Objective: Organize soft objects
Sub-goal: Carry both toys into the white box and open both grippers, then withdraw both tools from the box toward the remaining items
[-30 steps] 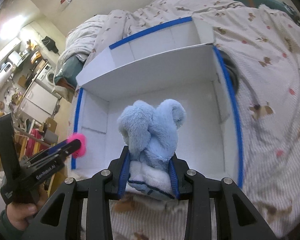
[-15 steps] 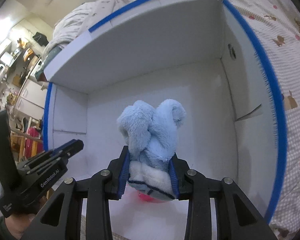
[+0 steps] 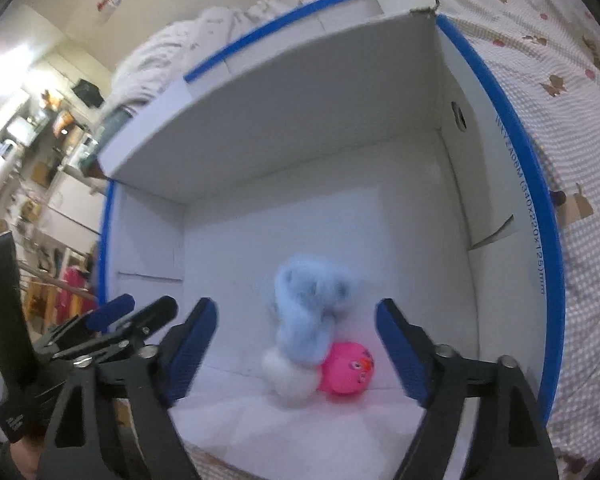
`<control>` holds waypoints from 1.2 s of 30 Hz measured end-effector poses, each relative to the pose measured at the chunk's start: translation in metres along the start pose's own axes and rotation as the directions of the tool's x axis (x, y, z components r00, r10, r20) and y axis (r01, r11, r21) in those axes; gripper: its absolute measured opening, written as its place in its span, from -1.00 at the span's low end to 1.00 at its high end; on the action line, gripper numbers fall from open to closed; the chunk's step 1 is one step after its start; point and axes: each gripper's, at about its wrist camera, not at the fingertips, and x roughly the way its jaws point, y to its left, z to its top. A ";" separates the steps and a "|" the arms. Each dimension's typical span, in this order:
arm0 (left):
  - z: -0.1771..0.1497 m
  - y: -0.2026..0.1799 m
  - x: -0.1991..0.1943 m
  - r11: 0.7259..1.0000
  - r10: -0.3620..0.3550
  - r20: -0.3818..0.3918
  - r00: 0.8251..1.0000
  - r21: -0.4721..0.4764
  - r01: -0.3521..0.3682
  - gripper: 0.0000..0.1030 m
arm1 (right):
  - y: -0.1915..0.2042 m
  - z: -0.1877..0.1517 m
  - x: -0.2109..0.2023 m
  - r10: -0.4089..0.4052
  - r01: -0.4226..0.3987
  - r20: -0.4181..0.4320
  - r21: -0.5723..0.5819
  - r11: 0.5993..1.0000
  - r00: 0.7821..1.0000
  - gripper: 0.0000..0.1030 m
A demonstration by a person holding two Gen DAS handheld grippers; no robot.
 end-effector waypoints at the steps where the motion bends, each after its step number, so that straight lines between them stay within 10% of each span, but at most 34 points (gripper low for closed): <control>1: 0.000 0.001 -0.003 1.000 0.000 0.010 1.000 -0.003 0.000 0.40 | 0.001 0.000 -0.002 0.001 -0.001 0.005 0.000 1.000 1.000 1.00; 10: -0.005 0.031 -0.031 0.993 -0.029 0.081 0.996 -0.108 0.038 0.40 | 0.024 -0.007 -0.040 -0.014 0.036 0.186 -0.115 0.993 0.982 1.00; 36: -0.078 0.060 -0.108 0.996 0.051 0.216 0.975 -0.083 -0.033 0.41 | 0.027 -0.075 -0.104 -0.166 0.204 0.232 -0.147 0.968 0.958 1.00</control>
